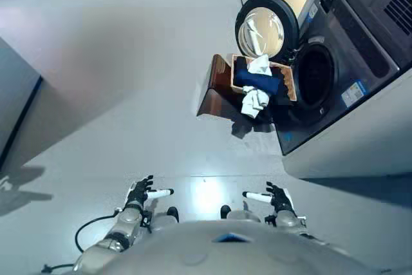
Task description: Pick up the clothes and place them into the washing machine
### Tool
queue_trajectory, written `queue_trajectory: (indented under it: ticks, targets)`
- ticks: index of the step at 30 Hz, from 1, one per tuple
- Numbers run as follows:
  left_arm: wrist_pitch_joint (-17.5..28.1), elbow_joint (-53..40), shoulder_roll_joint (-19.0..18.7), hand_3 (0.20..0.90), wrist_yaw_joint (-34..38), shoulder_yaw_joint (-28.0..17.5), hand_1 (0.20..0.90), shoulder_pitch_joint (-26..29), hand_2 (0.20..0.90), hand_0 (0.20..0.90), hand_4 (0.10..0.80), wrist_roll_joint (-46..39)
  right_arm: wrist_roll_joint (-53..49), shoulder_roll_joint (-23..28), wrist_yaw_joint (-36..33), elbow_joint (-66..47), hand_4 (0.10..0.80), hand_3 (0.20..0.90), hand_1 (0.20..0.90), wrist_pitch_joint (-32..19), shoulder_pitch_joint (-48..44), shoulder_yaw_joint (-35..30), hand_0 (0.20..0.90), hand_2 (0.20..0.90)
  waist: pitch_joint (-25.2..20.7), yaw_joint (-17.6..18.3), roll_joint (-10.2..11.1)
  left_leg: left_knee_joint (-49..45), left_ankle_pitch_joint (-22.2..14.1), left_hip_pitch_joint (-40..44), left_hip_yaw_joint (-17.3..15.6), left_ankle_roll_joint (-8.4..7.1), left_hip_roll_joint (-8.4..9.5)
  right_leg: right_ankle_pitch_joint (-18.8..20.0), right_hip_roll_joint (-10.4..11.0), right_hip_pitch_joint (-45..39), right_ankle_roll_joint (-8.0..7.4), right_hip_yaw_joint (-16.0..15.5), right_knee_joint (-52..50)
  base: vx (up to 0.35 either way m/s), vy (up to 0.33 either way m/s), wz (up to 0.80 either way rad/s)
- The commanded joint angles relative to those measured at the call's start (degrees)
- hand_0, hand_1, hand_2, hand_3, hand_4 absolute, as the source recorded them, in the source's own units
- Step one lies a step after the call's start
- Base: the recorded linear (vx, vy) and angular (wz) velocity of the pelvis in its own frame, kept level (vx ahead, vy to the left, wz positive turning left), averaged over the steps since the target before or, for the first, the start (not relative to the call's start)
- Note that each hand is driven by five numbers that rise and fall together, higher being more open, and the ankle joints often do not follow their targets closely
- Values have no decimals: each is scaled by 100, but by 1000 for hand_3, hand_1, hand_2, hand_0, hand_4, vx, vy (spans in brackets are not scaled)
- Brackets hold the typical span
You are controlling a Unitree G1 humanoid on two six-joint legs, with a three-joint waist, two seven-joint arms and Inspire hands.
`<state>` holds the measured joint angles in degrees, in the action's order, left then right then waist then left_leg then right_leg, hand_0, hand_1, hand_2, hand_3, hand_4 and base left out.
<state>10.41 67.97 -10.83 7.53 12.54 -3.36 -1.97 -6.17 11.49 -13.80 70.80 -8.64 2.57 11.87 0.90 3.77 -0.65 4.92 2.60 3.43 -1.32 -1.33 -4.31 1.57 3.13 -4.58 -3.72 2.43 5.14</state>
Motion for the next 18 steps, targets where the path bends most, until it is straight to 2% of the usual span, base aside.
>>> queue_trajectory:
  ticks: [1, 12, 18]
  targets:
    - [321, 68, -25, 900, 104, 172, 900, 722, 900, 900, 800, 144, 124, 94, -202, 221, 800, 900, 900, -167, -621, 44, 900, 900, 164, -76, 141, 8, -544, 238, 67, -194, 59, -308, 276, -136, -325, -71, -14, 0, 0, 0]
    - [209, 276, 103, 900, -40, -15, 900, 748, 900, 900, 800, -238, 225, 109, -159, 298, 800, 900, 900, -93, -649, 94, 900, 900, 154, -81, 166, 8, -553, 247, 91, -185, 69, -307, 282, -157, -321, -83, -14, 0, 0, 0]
    - [114, 399, 145, 900, 0, 12, 900, 789, 900, 900, 800, -84, 308, 118, -174, 315, 800, 900, 900, -55, -674, 138, 900, 900, 161, -75, 167, 8, -562, 250, 74, -172, 87, -295, 297, -153, -327, -72, -14, 0, 0, 0]
